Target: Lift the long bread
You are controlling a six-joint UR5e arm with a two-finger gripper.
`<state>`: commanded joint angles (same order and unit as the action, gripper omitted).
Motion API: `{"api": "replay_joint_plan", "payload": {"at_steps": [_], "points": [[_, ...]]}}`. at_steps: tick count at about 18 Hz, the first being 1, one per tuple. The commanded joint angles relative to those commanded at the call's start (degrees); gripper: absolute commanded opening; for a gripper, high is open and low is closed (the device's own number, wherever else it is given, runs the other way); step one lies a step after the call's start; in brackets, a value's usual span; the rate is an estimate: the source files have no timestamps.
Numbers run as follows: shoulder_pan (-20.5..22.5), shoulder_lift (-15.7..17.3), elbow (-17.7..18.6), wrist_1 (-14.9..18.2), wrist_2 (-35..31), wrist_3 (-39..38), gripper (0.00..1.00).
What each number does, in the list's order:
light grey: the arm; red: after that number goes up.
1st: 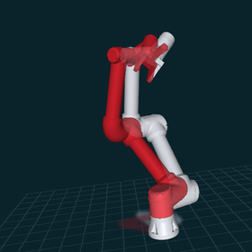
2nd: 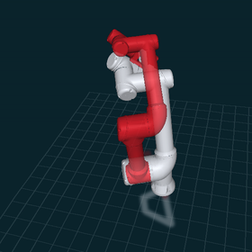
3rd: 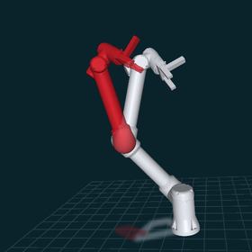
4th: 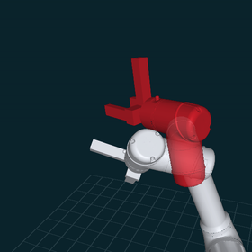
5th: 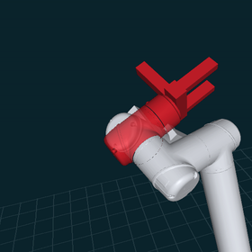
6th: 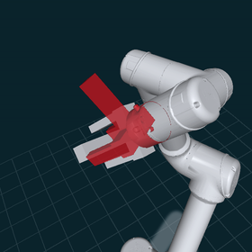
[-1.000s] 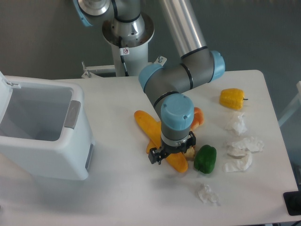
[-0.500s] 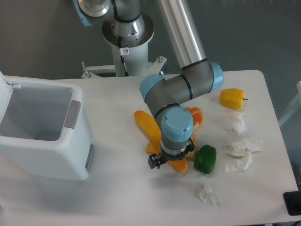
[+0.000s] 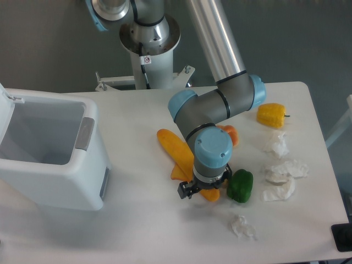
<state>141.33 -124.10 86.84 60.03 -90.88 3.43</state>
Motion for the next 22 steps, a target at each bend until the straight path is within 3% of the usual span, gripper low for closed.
{"api": "replay_joint_plan", "payload": {"at_steps": [22], "points": [[0.8,-1.3,0.3,-1.7,0.2,-0.6,1.0]]}}
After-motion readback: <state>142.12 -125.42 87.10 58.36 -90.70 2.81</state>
